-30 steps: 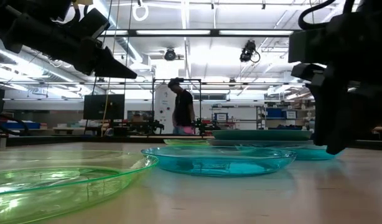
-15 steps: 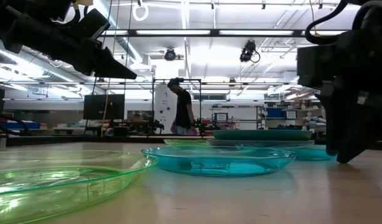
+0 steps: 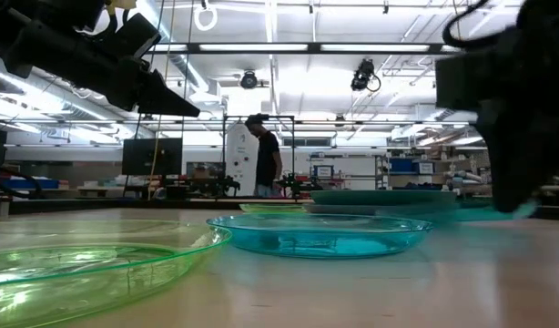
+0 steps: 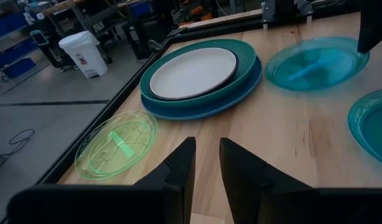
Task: Stack plastic plates
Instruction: Stack the right light blue plate on top of the white plate
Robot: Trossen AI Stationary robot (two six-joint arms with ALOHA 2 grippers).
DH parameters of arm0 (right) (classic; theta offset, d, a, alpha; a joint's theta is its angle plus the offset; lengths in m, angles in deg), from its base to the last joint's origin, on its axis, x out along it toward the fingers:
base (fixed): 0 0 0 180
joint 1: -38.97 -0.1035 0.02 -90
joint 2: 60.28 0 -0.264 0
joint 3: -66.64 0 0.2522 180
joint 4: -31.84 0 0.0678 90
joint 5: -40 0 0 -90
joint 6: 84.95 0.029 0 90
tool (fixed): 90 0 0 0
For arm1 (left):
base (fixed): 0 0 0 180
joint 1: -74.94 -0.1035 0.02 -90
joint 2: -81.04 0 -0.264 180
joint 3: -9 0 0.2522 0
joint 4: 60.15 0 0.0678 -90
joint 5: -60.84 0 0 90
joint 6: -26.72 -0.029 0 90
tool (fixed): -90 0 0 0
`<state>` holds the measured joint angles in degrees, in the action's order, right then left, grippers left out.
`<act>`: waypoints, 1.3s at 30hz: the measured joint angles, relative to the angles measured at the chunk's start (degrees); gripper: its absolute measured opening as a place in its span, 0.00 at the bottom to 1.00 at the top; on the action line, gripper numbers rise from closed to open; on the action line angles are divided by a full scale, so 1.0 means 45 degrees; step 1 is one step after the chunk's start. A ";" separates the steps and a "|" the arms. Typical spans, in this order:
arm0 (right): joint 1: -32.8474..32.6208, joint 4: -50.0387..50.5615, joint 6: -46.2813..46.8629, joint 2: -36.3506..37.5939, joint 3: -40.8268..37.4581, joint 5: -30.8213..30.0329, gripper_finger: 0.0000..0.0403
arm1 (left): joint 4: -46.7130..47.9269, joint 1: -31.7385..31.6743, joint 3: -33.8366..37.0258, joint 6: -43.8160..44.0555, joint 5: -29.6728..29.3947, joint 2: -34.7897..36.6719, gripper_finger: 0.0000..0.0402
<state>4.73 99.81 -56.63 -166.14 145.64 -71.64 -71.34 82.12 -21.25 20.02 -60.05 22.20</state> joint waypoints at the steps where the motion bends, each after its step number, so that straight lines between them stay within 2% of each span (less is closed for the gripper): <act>1: 0.0014 0.0367 0.0000 0.0002 0.0249 -0.0175 0.03 | 0.0000 0.0000 0.0000 0.0000 0.0000 0.0000 0.20; 8: 0.0134 0.2283 -0.0203 0.0000 0.1641 -0.1245 0.03 | -0.0003 0.0022 0.0000 0.0015 0.0000 0.0000 0.20; 22: 0.1005 0.2628 -0.2908 0.0014 0.4097 -0.3117 0.03 | 0.0467 0.0039 0.0000 0.1023 0.0236 0.0000 0.20; 29: 0.1964 0.3395 -0.2967 0.0014 0.3715 -0.3534 0.03 | 0.0678 0.0039 0.0000 0.1447 0.0689 -0.0003 0.20; 39: 0.3804 0.3081 -0.3701 0.0053 0.1752 -0.4224 0.03 | 0.0820 0.0039 0.0000 0.1389 0.0748 -0.0005 0.20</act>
<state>21.85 113.68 -73.29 -165.90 153.52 -90.65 -67.65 82.30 -21.25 26.27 -56.68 22.17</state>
